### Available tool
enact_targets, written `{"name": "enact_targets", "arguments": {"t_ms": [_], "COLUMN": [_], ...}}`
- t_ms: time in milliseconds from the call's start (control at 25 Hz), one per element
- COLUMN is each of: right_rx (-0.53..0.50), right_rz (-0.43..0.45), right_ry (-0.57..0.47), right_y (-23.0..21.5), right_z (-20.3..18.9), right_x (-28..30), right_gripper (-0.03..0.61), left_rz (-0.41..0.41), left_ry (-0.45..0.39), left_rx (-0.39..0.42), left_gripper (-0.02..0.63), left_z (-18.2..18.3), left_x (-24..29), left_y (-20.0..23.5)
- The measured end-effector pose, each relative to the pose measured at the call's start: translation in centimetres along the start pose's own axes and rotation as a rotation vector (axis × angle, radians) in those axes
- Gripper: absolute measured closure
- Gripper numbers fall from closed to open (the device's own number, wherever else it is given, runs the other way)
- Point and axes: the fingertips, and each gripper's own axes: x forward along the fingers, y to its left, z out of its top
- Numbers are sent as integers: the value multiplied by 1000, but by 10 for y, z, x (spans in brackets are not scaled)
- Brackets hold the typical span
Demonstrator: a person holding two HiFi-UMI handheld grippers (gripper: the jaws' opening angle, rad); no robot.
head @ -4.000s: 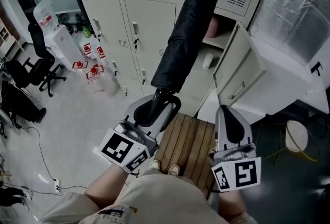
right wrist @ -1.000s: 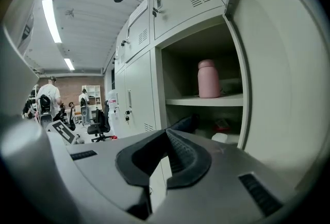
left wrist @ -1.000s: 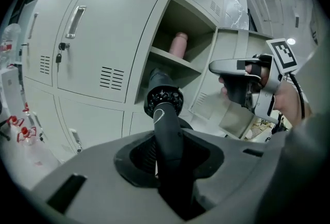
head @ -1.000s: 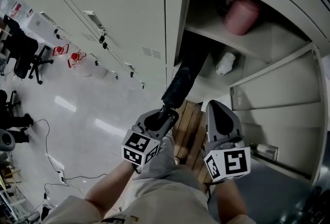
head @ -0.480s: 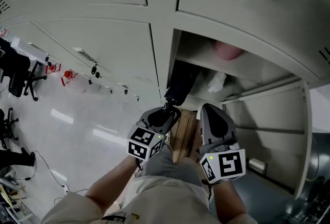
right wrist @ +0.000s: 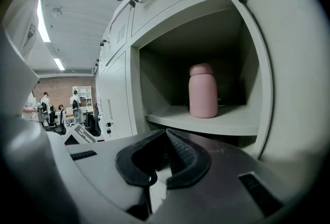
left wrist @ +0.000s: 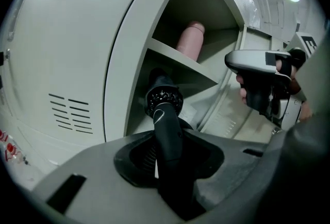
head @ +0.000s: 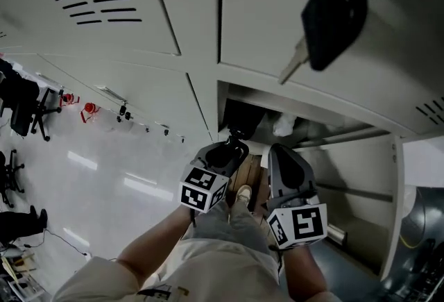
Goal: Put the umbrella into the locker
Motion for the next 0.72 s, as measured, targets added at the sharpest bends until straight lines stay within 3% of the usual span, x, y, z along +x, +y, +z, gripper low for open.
{"name": "enact_targets", "arguments": {"t_ms": [720], "right_rx": [11], "right_rz": [12], "right_ry": [-12], "right_y": [-15], "right_z": [9], "right_x": [5], "right_gripper": [571], "left_rz": [56], "left_ry": [-2], "left_rx": [-24], "left_gripper": [503], "left_z": [24], "left_x": [46], "left_y": [1]}}
